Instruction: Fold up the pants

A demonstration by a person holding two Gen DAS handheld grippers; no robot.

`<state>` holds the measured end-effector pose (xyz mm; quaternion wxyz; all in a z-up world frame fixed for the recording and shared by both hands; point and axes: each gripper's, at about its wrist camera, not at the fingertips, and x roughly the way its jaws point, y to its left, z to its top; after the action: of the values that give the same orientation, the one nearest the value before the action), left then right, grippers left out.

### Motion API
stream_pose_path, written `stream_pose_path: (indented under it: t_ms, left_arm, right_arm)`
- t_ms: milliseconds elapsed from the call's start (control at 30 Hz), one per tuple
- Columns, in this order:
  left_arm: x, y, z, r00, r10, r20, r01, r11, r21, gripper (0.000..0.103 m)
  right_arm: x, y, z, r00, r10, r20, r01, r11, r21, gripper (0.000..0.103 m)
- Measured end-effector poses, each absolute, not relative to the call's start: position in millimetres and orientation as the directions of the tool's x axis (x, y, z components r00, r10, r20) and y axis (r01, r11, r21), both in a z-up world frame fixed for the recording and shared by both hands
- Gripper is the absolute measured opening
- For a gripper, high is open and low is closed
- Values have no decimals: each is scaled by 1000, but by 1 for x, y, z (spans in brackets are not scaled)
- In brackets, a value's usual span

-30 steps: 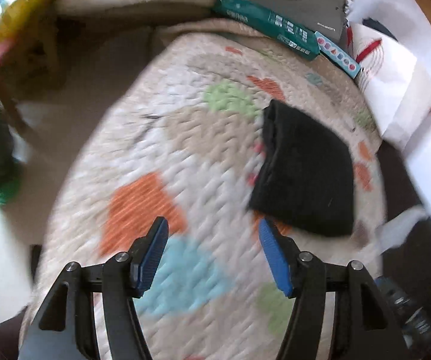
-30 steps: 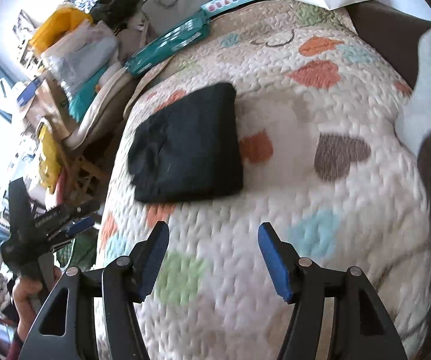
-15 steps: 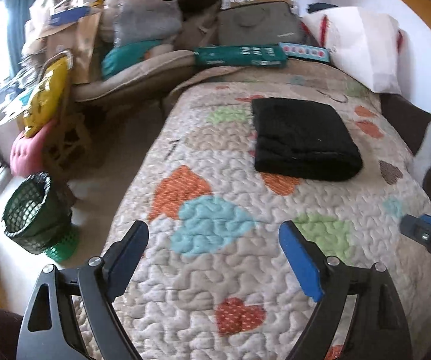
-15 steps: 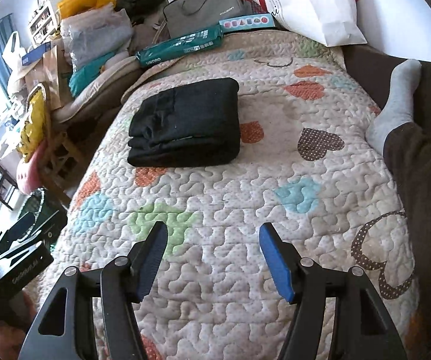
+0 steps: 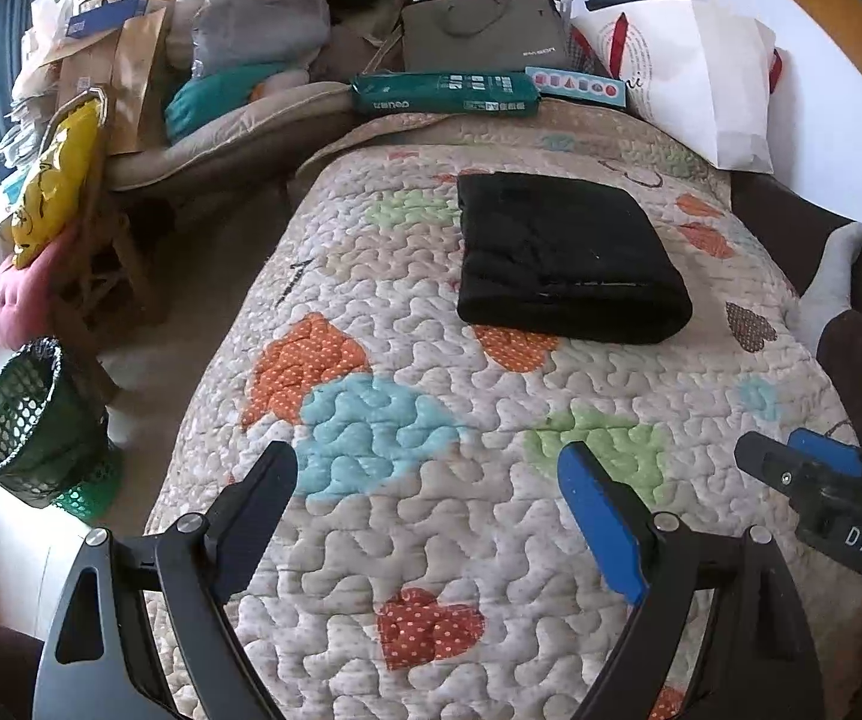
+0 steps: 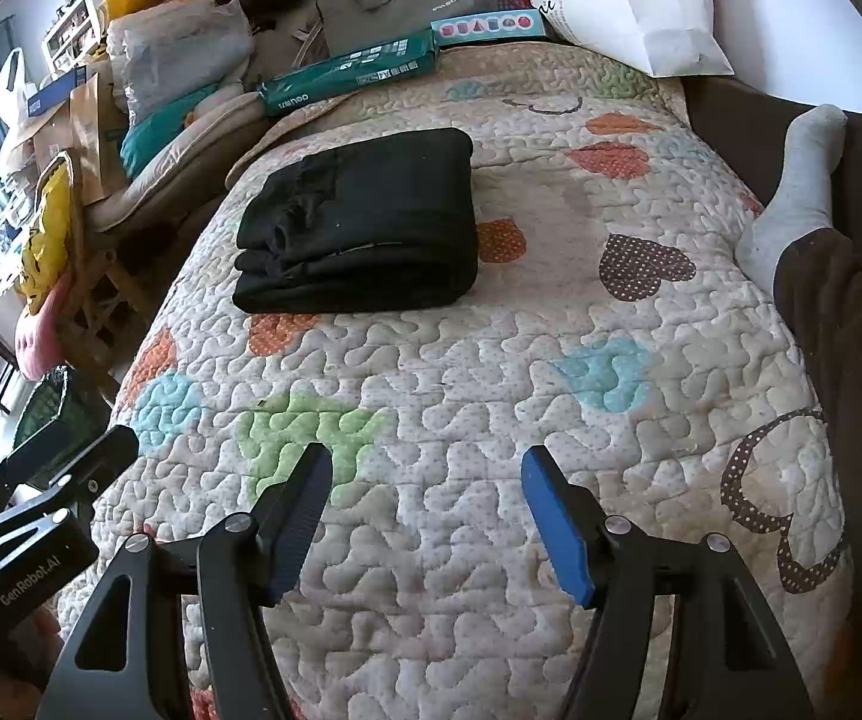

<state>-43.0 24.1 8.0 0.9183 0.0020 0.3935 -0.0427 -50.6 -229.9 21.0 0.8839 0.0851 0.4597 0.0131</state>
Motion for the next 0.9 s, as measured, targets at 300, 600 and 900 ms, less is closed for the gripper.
stream_pose_path:
  t_ms: [300,600,900]
  left_arm:
    - [-56,19,28,762,-29,-647,71,997,39,88]
    - [-69,23,53,807,-28,-589,41,999,9,99]
    - [-66,28,56,793,-39,-608,49,999,0,100]
  right_arm:
    - [-54,-223,27,604,91,-792,41,989,145,72]
    - [-57,-216,38,646,67,-760,31,993,113,72]
    - [-54,-210,33,630,69,-774,17,995,103,72]
